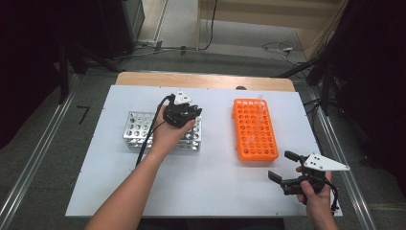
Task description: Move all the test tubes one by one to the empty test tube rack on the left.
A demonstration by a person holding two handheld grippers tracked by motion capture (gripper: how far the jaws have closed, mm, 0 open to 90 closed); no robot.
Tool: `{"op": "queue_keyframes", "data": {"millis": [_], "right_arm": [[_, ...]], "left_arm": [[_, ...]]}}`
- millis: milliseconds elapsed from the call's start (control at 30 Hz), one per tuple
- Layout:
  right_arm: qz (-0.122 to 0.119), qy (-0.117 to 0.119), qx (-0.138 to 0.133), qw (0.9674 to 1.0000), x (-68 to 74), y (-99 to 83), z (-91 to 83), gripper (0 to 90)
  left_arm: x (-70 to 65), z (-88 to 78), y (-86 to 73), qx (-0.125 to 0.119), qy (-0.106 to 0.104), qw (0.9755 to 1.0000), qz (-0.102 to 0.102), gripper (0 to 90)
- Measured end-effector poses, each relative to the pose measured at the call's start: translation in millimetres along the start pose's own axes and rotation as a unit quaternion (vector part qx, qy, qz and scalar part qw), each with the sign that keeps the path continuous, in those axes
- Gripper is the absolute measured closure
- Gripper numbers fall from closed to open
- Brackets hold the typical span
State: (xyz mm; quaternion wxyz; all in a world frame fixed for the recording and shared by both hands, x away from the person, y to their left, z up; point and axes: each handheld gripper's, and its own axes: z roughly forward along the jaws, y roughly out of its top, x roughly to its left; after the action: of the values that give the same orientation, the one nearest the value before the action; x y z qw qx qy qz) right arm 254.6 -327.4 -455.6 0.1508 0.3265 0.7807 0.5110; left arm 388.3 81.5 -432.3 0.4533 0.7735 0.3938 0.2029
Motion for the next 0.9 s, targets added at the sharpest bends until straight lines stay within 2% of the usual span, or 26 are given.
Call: {"op": "queue_keyframes", "data": {"millis": [133,333,367,400,433,467,533,600,633,667,767,867,900], "right_arm": [[-0.003,0.001,0.0,1.0,0.5,0.3,0.5,0.0],[-0.004,0.0,0.001,1.0,1.8,0.6,1.6,0.0],[-0.004,0.0,0.001,1.0,1.8,0.6,1.6,0.0],[-0.005,-0.001,0.001,1.0,2.2,0.9,2.1,0.0],[-0.005,-0.001,0.001,1.0,2.2,0.9,2.1,0.0],[-0.005,-0.001,0.001,1.0,3.0,1.2,2.4,0.0],[-0.006,-0.001,0.001,1.0,3.7,1.5,2.7,0.0],[-0.005,-0.004,0.002,1.0,4.7,2.0,2.7,0.0],[-0.005,-0.004,0.002,1.0,4.7,2.0,2.7,0.0],[-0.008,-0.003,0.001,1.0,5.1,2.5,3.0,0.0],[-0.007,-0.004,0.002,1.0,5.8,2.7,4.0,0.0],[-0.007,-0.003,0.003,1.0,6.3,3.0,4.6,0.0],[-0.007,-0.003,0.003,1.0,6.5,3.2,5.0,0.0]], "left_arm": [[3.6,-1.7,0.2,0.004,-0.013,0.9998,-0.015,72.5],[4.3,-7.8,1.1,-0.005,-0.02,0.9994,-0.029,55.8],[4.1,-10.0,1.4,-0.009,-0.023,0.9992,-0.031,55.8],[3.8,-12.7,1.7,-0.013,-0.024,0.9991,-0.033,46.5],[3.1,-15.5,2.0,-0.019,-0.025,0.9989,-0.035,46.5],[2.4,-18.8,2.0,-0.023,-0.029,0.9986,-0.038,35.8],[1.2,-26.6,0.4,-0.037,-0.036,0.9977,-0.044,27.4],[-0.2,-34.1,-2.8,-0.044,-0.044,0.9972,-0.042,21.7],[-1.5,-37.8,-4.8,-0.046,-0.046,0.997,-0.042,21.7],[-2.5,-41.7,-6.7,-0.047,-0.05,0.9969,-0.04,16.2],[-5.4,-53.0,-12.9,-0.055,-0.054,0.9964,-0.037,9.7],[-7.0,-64.4,-19.2,-0.061,-0.068,0.9949,-0.043,8.6],[-8.2,-68.9,-21.9,-0.063,-0.066,0.9949,-0.043,6.5]]}}
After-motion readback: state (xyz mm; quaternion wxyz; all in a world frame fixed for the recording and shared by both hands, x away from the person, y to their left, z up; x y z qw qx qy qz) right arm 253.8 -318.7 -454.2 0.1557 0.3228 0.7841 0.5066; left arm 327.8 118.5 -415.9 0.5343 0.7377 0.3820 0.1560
